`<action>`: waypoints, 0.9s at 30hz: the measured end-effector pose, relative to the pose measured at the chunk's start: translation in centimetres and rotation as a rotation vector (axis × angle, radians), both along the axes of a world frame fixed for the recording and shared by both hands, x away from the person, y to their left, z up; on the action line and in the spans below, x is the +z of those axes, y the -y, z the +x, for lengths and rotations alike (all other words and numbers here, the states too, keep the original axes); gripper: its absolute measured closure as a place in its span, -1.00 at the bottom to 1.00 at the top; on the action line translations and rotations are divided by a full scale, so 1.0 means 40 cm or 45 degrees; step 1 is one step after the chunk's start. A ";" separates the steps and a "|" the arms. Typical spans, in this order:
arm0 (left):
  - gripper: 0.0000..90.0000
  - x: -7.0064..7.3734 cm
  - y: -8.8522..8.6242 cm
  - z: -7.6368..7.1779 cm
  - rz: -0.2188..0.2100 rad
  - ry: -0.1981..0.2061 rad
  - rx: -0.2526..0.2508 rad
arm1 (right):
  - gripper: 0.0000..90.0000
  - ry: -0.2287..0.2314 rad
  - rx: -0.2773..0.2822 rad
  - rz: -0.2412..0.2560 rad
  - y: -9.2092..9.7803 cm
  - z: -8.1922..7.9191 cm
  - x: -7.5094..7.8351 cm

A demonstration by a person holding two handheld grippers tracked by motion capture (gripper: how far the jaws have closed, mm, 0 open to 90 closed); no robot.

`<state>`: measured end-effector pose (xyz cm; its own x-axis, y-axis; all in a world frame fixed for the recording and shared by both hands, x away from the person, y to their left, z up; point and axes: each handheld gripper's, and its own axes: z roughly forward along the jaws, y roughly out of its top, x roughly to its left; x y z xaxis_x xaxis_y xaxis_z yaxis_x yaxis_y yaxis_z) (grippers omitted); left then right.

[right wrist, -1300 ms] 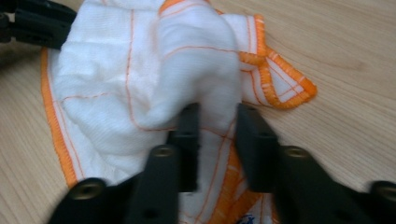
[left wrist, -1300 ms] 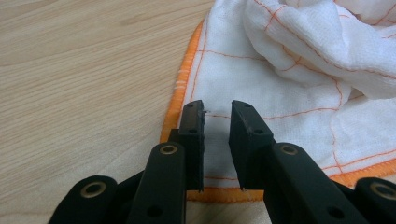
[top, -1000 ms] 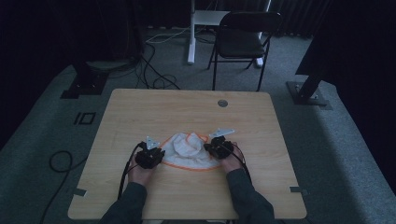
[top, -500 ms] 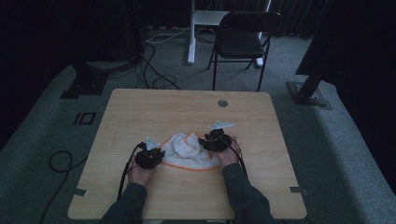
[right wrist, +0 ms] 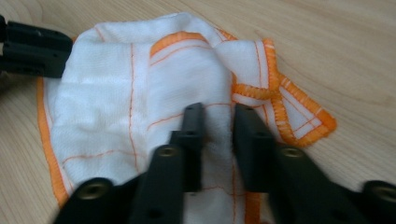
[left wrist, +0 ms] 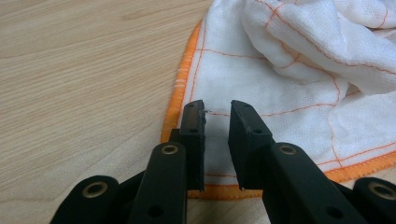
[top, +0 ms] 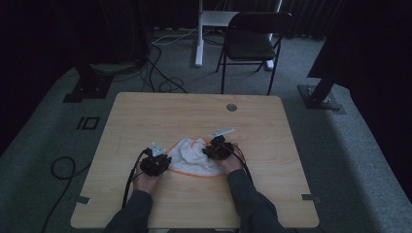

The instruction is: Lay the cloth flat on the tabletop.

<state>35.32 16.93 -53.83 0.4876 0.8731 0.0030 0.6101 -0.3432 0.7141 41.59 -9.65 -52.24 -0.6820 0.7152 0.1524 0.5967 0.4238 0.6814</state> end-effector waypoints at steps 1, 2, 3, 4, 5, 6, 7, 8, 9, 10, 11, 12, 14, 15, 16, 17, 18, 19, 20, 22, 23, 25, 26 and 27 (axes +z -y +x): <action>0.70 0.000 0.000 0.000 0.000 0.000 0.000 | 0.82 0.010 0.002 -0.004 -0.001 -0.002 0.002; 0.70 0.000 0.000 0.000 -0.001 0.001 0.000 | 0.86 0.025 0.004 -0.013 0.000 -0.004 0.006; 0.70 0.000 0.000 -0.001 -0.003 0.001 0.001 | 0.88 0.032 0.004 -0.015 0.000 -0.005 0.008; 0.70 0.000 0.000 -0.001 -0.003 0.001 0.001 | 0.89 0.043 0.001 -0.018 0.003 -0.007 0.011; 0.71 0.000 -0.001 -0.002 -0.003 0.001 0.002 | 0.89 0.047 -0.002 -0.021 0.005 -0.007 0.014; 0.70 0.000 -0.001 -0.003 -0.002 0.000 0.001 | 0.90 0.055 -0.010 -0.024 0.010 -0.009 0.018; 0.71 0.000 -0.001 -0.003 -0.002 0.000 0.001 | 0.90 0.055 -0.010 -0.024 0.010 -0.009 0.018; 0.70 0.000 -0.003 -0.004 -0.004 -0.003 0.000 | 0.91 0.074 -0.029 -0.024 0.022 -0.009 0.026; 0.70 0.000 -0.004 -0.006 -0.006 -0.004 0.000 | 0.91 0.082 -0.030 -0.025 0.026 -0.008 0.027; 0.70 0.000 -0.004 -0.007 -0.007 -0.003 0.002 | 0.91 0.090 -0.043 -0.022 0.035 -0.007 0.031; 0.70 0.000 -0.005 -0.008 -0.007 -0.005 0.002 | 0.91 0.093 -0.057 -0.020 0.043 -0.006 0.034; 0.70 0.000 -0.006 -0.009 -0.009 -0.004 0.004 | 0.91 0.095 -0.069 -0.020 0.051 -0.005 0.037; 0.70 0.000 -0.007 -0.011 -0.011 -0.004 0.004 | 0.91 0.102 -0.087 -0.016 0.067 -0.001 0.040; 0.70 0.000 -0.007 -0.011 -0.011 -0.004 0.004 | 0.91 0.104 -0.094 -0.021 0.072 -0.001 0.041; 0.70 0.000 -0.009 -0.013 -0.010 -0.006 0.005 | 0.91 0.109 -0.105 -0.022 0.081 0.001 0.043; 0.70 0.000 -0.010 -0.015 -0.012 -0.006 0.009 | 0.91 0.111 -0.111 -0.026 0.087 0.002 0.044; 0.70 0.000 -0.010 -0.016 -0.014 -0.006 0.009 | 0.91 0.115 -0.125 -0.030 0.096 0.003 0.046; 0.70 -0.001 -0.011 -0.018 -0.019 -0.007 0.013 | 0.91 0.121 -0.133 -0.036 0.101 0.004 0.048; 0.70 -0.001 -0.012 -0.020 -0.020 -0.007 0.015 | 0.91 0.128 -0.150 -0.037 0.110 0.006 0.052; 0.70 0.000 -0.015 -0.024 -0.022 -0.009 0.016 | 0.91 0.137 -0.175 -0.031 0.124 0.010 0.059; 0.70 -0.001 -0.017 -0.026 -0.024 -0.009 0.017 | 0.91 0.143 -0.181 -0.032 0.130 0.012 0.061; 0.70 -0.001 -0.018 -0.028 -0.024 -0.009 0.018 | 0.91 0.148 -0.193 -0.034 0.138 0.015 0.066; 0.70 -0.001 -0.020 -0.032 -0.024 -0.009 0.018 | 0.91 0.154 -0.223 -0.031 0.154 0.020 0.072; 0.70 -0.001 -0.022 -0.034 -0.027 -0.009 0.021 | 0.91 0.154 -0.235 -0.028 0.160 0.022 0.073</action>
